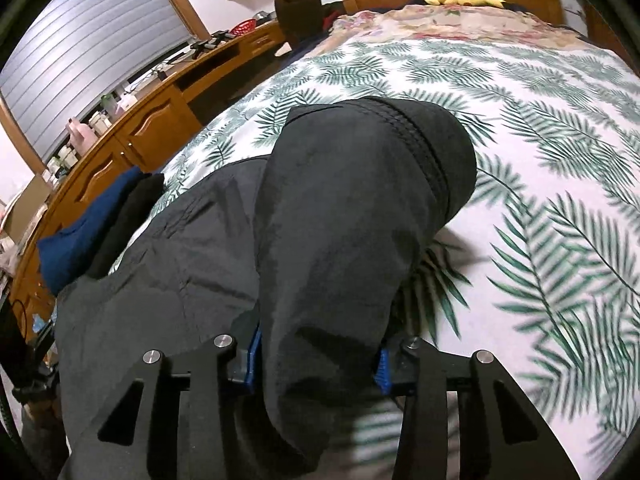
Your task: Fold large clothes
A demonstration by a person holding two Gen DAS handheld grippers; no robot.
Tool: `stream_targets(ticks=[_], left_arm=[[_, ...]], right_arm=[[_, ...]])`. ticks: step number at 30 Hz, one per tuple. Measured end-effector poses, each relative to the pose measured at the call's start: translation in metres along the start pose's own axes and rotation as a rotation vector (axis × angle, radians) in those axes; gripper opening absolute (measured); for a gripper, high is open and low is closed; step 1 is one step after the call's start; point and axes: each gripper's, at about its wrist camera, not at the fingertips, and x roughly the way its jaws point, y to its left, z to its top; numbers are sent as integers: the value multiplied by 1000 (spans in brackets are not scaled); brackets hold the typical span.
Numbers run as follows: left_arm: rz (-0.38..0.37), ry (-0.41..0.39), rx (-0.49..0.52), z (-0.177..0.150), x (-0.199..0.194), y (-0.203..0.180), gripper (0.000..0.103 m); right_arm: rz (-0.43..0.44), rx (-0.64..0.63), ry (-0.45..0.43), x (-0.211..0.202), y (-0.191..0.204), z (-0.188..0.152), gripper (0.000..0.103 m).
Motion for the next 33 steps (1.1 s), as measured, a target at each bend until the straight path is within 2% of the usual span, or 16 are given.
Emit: stream_targets(ticks=[5,9,14,16,18,24,25,26,27,29,33], left_arm=[[-21,3,0,0,4,-3,68],[-44,24,-31,-1,11,-2,67],[-65,52,-65,-1,17,-2,67],[-83,67,-80,-2,19,-3,67],[-89,74,-88,-3,21,-5,67],[-97,87,-98,-4,26,-10,55],[-101,89,-107,-4,27,-9,47],[-108,92,-117,-3,28,-8,35],[-119,98,-123,-3,30,-7,30],[-132,107,-115,-2,31,-10,23],[-95,79,-74,4,22,-19,17]], right_arm=[[-39,-2,1,-5,-2,-3,45],[-76,0,11,4,-2,-3,50],[-88,17,19,20,-2,2,66],[-87,25,19,25,-4,6,69],[-79,27,25,29,-3,8,70],[-69,37,21,32,-5,9,70],[-65,38,21,30,-4,7,67],[-60,36,23,29,-3,7,60],[-57,27,24,26,-2,6,57],[-66,-18,18,21,5,5,49],[-73,-57,-21,8,9,1,40]])
